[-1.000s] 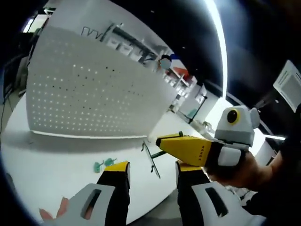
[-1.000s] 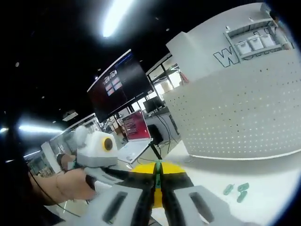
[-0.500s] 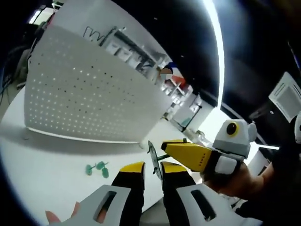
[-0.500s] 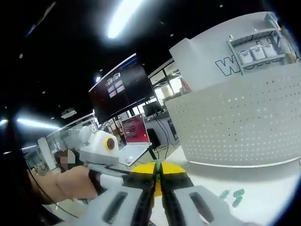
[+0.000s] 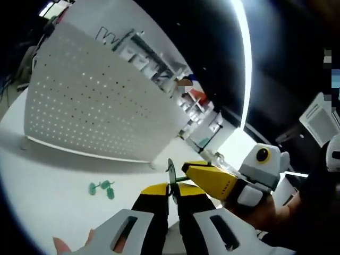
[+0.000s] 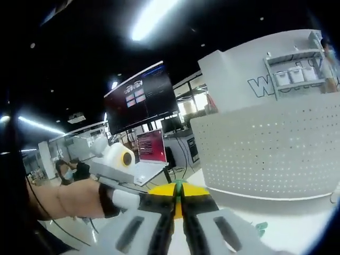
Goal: Insert the hook assembly into the mounting plate slot until the hook locks in place.
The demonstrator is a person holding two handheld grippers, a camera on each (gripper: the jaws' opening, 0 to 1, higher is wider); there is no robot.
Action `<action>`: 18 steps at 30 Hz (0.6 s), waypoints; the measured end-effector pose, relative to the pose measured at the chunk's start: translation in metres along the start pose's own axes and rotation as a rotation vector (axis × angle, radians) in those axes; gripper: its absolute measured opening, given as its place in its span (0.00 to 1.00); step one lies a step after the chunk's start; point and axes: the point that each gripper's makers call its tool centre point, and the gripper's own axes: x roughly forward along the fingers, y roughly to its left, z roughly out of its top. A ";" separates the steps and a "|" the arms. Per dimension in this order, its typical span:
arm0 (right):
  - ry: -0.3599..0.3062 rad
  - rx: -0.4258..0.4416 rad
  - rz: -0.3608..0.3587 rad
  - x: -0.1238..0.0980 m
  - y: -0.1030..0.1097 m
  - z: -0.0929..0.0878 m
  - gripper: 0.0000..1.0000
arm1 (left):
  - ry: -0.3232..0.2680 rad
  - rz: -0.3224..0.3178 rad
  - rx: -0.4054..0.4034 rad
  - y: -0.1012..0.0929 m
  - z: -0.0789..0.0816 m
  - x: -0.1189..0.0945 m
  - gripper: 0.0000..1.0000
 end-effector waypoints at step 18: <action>0.010 0.049 -0.027 -0.001 -0.005 -0.007 0.03 | 0.036 0.094 0.123 0.008 -0.003 0.004 0.01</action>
